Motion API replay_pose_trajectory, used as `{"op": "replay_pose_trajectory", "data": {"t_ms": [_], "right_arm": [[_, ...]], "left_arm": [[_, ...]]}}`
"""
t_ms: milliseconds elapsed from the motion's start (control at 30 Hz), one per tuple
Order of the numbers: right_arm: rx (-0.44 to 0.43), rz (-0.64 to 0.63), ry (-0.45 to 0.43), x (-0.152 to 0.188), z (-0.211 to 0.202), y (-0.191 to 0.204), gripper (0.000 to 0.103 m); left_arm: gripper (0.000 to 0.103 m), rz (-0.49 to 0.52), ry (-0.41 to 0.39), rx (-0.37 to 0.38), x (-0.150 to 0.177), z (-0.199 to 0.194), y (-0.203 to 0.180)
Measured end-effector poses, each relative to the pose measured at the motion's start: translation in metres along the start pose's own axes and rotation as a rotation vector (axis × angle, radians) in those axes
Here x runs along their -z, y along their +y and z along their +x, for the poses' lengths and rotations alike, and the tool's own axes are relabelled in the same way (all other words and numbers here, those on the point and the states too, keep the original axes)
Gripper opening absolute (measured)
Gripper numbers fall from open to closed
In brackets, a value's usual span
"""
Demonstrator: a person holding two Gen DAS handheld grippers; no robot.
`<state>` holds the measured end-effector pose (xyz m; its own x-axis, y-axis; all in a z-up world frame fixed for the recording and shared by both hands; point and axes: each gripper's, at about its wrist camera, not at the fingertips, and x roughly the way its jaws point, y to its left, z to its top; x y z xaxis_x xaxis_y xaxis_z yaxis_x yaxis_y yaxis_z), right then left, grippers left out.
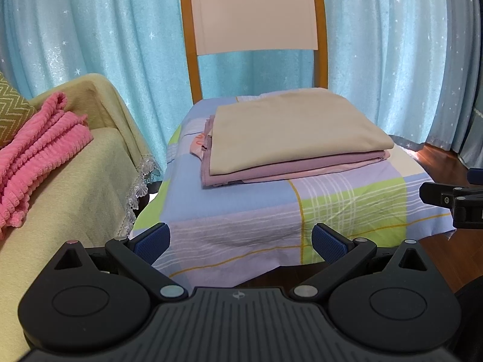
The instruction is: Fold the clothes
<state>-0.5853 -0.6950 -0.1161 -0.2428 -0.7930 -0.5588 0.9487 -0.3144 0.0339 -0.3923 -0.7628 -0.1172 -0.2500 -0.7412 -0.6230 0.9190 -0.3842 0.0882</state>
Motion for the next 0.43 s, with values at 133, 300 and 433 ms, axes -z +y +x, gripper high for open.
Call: {"op": "replay_pose_trajectory", "data": {"t_ms": [133,300,433], "right_arm": [[0.0,-0.001,0.0,-0.0004,0.0,0.0002,0.102],[-0.007,-0.005,-0.001,-0.0004,0.0001,0.0002,0.102],[-0.006,-0.005,-0.001,-0.0004,0.0005,-0.0001,0.102]], "left_arm": [[0.103,-0.002,-0.004,0.002,0.0005,-0.0013,0.0002],[0.103,-0.006,-0.013,0.0,0.0012,-0.0031,0.0005],[0.103,-0.007,-0.025,0.006,0.0017,-0.0058,0.0009]]}}
